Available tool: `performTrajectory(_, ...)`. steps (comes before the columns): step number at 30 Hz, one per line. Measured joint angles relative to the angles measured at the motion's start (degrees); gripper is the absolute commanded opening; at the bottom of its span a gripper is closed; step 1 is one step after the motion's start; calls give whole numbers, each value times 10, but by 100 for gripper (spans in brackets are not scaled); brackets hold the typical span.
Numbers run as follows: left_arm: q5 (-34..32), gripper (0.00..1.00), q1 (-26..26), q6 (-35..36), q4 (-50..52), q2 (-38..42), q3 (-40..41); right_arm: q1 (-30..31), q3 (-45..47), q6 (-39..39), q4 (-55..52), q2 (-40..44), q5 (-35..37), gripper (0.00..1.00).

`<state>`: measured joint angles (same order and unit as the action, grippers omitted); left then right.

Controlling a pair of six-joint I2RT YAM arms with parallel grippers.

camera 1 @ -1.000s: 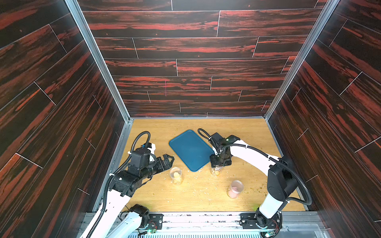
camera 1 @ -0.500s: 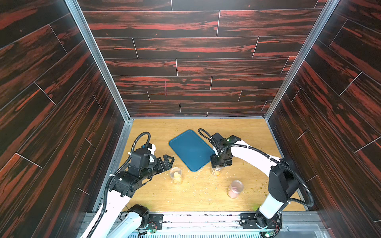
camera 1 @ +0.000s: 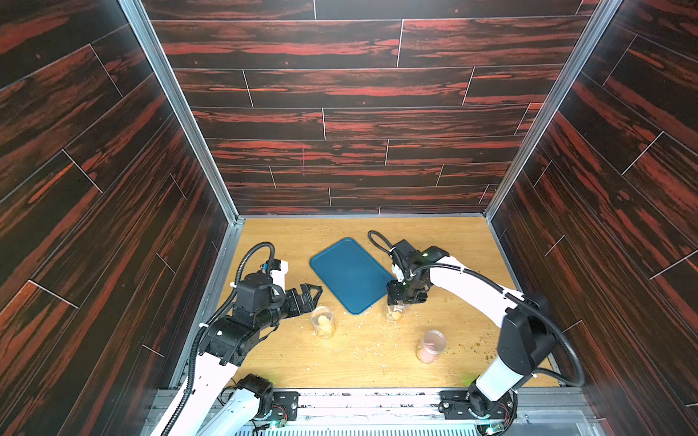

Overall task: Pour the cookies out of the jar
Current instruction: Pick up the jar from the center of the board.

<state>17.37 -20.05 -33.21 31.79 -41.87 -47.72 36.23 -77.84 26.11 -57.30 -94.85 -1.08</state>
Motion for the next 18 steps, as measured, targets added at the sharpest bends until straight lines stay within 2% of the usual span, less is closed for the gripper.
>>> performTrajectory(5,24,100,-2,98,-21,-20,-3,-28,-4,1,9,32,-65,59)
performTrajectory(12,76,100,-6,236,-62,-102,-21,-49,-66,12,14,35,-167,59)
performTrajectory(18,79,100,-58,354,-46,-173,-82,-49,-149,14,8,35,-231,59)
